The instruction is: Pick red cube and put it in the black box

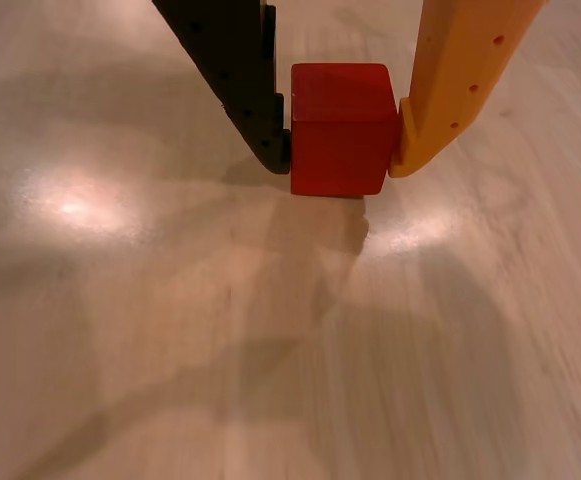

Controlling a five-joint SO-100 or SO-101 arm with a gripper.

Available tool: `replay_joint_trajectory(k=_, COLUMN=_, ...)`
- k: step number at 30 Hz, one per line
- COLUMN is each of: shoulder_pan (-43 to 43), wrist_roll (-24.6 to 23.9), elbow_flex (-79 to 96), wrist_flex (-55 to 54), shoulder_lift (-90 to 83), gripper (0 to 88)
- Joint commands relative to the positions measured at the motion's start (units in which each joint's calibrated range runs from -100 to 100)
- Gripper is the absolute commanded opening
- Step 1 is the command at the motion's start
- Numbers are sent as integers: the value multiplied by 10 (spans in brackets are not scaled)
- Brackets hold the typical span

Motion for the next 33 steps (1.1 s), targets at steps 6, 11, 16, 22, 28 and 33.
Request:
replay_joint_trajectory(k=6, shoulder_pan=-12, wrist_roll=3, elbow_flex=-66, wrist_flex=69, shoulder_lift=-145, gripper=12)
replay_joint_trajectory(k=11, shoulder_pan=-17, wrist_roll=20, elbow_flex=-65, wrist_flex=171, shoulder_lift=-210, gripper=12)
replay_joint_trajectory(k=16, shoulder_pan=-31, wrist_roll=89, elbow_flex=-54, wrist_flex=259, shoulder_lift=-309, gripper=12)
replay_joint_trajectory(k=22, shoulder_pan=-41, wrist_roll=221, elbow_flex=157, wrist_flex=252, shoulder_lift=-480, gripper=12)
replay_joint_trajectory(k=28, shoulder_pan=-43, wrist_roll=338, elbow_flex=369, wrist_flex=254, shoulder_lift=-595, gripper=12)
replay_joint_trajectory(k=33, shoulder_pan=-43, wrist_roll=413, elbow_flex=467, wrist_flex=255, shoulder_lift=-650, gripper=12)
